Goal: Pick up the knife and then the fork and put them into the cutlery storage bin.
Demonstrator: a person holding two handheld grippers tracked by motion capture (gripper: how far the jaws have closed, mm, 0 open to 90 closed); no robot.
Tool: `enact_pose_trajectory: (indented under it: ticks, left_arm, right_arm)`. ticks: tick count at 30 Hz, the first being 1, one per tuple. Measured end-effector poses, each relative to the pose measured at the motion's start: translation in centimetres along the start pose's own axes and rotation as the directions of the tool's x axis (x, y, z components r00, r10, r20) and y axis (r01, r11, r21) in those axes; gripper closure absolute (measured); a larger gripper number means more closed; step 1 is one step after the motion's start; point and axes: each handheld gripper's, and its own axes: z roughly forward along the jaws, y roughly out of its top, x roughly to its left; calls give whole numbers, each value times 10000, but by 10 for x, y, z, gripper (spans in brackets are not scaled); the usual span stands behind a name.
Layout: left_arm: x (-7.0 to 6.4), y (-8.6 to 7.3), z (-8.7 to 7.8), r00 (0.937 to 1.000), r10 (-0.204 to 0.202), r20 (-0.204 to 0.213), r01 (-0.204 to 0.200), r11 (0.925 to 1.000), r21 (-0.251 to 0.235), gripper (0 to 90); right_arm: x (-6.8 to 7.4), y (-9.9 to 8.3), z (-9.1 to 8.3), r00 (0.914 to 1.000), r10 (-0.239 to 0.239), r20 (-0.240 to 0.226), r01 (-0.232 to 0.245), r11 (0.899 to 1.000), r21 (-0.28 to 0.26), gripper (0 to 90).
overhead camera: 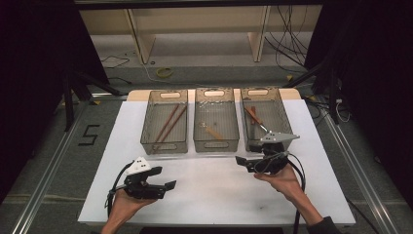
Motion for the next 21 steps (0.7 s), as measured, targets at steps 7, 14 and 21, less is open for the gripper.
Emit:
enact_pose_trajectory:
  ticks: [7, 14, 21]
  left_arm:
    - [0, 0, -1, 10000, -3, 49, 3, 10000, -44, 209]
    - [0, 0, -2, 9999, -52, 116, 53, 9999, -147, 209]
    - [0, 0, -1, 9998, -53, 166, 55, 9999, -152, 209]
  right_arm:
    - [7, -21, -7, 9997, 181, -151, -187, 9991, -369, 236]
    - [6, -38, -17, 9996, 264, -35, -265, 9978, -601, 219]
    - [7, -50, -22, 9994, 337, -25, -338, 9961, -812, 205]
